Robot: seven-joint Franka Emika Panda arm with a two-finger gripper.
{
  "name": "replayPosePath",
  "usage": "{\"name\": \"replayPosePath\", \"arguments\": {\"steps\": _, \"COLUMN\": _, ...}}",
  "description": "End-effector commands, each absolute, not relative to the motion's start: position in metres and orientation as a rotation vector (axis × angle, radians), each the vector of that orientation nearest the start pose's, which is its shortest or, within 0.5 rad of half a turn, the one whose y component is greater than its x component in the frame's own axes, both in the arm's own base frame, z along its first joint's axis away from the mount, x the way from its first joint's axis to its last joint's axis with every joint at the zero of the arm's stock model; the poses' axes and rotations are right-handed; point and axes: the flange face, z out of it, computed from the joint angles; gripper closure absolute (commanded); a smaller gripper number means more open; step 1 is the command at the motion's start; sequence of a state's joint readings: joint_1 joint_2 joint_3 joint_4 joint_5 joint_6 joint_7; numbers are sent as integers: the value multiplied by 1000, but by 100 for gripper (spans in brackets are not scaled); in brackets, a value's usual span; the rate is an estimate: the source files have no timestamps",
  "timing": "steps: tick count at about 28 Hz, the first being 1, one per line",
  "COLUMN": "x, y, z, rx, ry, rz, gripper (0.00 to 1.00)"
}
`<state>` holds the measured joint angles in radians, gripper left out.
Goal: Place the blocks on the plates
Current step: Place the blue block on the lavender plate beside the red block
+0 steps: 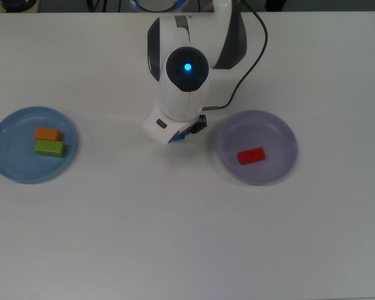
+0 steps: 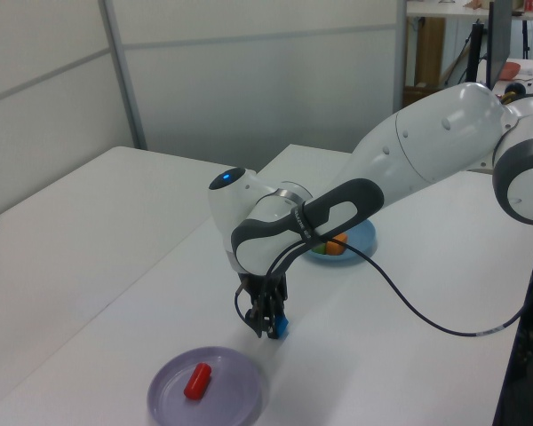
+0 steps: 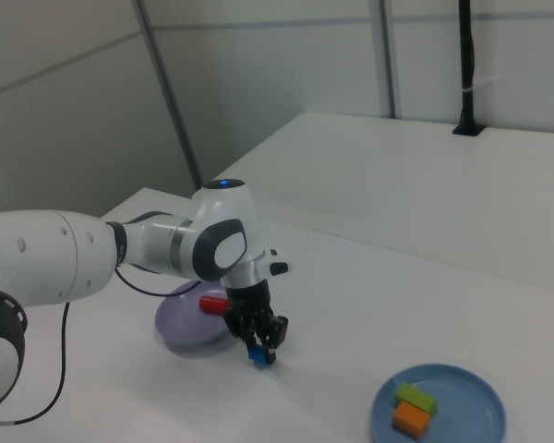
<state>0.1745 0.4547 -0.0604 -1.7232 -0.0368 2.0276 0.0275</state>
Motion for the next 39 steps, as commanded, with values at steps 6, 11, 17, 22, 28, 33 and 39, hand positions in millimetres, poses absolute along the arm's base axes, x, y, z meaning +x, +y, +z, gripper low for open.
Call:
{"name": "replayPosePath", "arguments": {"steps": 6, "x": 639, "y": 121, "z": 369, "rx": -3153, "ry": -279, "rz": 72, "gripper": 100}}
{"name": "replayPosePath", "arguments": {"steps": 11, "x": 638, "y": 159, "z": 380, "rx": -3135, "ry": -318, "rz": 29, "gripper": 100}}
{"name": "replayPosePath", "arguments": {"steps": 17, "x": 629, "y": 214, "z": 380, "rx": -3144, "ry": -360, "rz": -12, "gripper": 100}}
{"name": "replayPosePath", "arguments": {"steps": 22, "x": 625, "y": 246, "z": 370, "rx": -3146, "ry": -385, "rz": -69, "gripper": 97}}
{"name": "replayPosePath", "arguments": {"steps": 28, "x": 623, "y": 257, "z": 342, "rx": -3170, "ry": -425, "rz": -31, "gripper": 80}}
{"name": "replayPosePath", "arguments": {"steps": 33, "x": 621, "y": 262, "z": 330, "rx": -3173, "ry": -439, "rz": -3, "gripper": 75}}
{"name": "replayPosePath", "arguments": {"steps": 39, "x": 621, "y": 261, "z": 330, "rx": -3173, "ry": -439, "rz": -1, "gripper": 27}}
